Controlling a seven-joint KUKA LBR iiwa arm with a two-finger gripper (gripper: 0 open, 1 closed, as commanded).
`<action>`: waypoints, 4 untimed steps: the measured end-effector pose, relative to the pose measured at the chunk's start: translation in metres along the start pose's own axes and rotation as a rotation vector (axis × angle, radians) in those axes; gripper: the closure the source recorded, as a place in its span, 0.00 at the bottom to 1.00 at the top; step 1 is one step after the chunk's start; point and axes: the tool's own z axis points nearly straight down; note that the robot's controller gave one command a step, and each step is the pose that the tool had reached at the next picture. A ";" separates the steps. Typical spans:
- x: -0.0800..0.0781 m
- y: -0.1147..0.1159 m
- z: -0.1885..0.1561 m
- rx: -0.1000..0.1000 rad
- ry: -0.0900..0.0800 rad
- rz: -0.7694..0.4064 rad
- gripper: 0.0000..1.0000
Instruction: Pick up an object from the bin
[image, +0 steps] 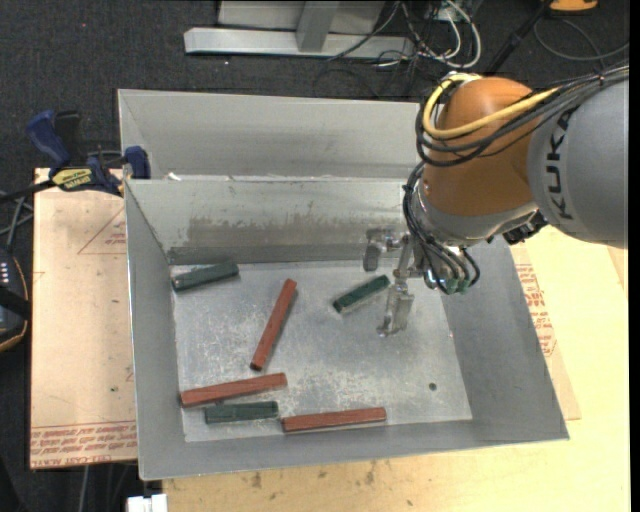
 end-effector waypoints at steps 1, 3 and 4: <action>-0.001 0.000 -0.005 0.000 -0.007 0.000 0.00; -0.028 0.007 0.112 0.001 -0.013 -0.175 0.00; -0.076 -0.023 0.141 0.001 -0.011 -0.270 1.00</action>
Offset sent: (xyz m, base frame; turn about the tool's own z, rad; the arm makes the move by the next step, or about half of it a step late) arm 0.0277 -0.0083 -0.1433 -0.1792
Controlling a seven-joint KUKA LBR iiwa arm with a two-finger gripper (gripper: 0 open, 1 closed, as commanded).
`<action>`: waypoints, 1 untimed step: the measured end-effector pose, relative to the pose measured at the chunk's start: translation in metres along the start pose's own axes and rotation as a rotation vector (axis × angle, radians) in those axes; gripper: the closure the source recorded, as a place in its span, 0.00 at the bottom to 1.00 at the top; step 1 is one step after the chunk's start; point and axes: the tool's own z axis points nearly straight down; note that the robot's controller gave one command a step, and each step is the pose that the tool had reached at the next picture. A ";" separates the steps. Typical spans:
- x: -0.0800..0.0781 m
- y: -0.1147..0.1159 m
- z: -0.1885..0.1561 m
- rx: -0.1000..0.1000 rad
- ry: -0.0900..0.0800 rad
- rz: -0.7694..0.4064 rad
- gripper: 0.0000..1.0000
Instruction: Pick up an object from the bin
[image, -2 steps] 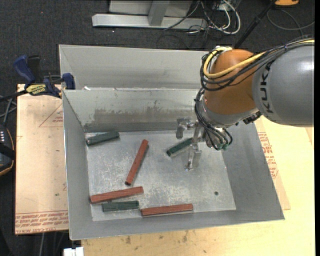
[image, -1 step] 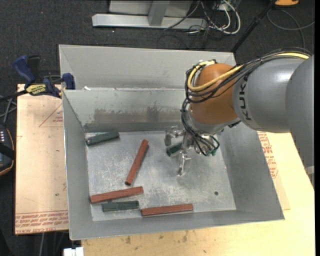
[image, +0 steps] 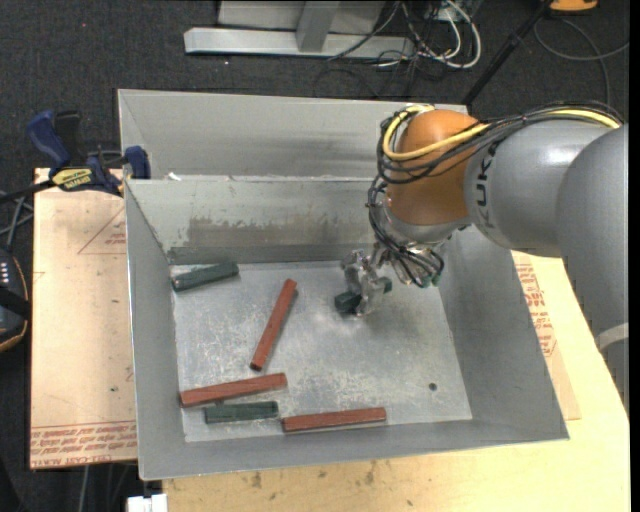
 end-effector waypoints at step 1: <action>0.000 0.000 0.000 0.000 0.000 0.000 1.00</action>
Offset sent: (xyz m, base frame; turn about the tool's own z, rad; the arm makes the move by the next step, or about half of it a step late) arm -0.0282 -0.0002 0.1512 0.0269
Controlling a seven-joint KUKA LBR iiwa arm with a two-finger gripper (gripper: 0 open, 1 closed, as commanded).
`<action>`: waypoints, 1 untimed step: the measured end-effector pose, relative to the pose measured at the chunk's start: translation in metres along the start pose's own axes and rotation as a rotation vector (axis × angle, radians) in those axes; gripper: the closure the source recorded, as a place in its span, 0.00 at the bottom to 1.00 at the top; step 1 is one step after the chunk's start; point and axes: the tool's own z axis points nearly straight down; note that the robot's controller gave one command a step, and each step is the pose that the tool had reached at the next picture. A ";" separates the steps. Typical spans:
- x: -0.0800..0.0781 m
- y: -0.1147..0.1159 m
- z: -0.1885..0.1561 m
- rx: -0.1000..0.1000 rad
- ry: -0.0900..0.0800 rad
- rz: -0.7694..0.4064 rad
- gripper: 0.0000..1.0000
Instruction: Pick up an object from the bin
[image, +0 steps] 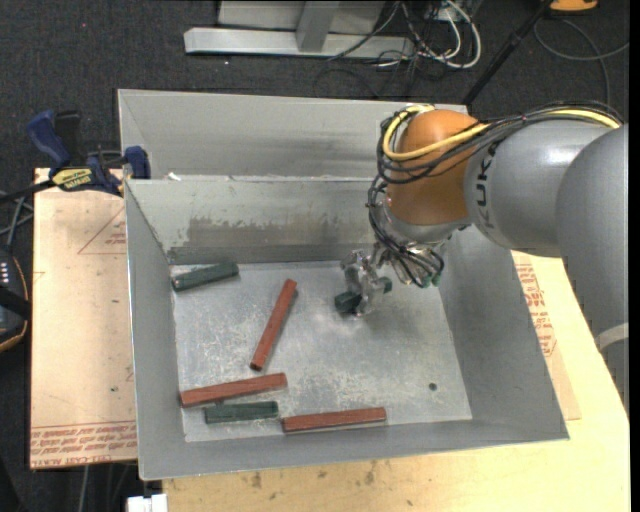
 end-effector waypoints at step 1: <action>0.025 0.008 -0.152 0.000 -0.001 0.026 1.00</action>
Offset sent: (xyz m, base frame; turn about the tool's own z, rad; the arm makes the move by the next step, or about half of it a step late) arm 0.0000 0.0000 0.0000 0.0000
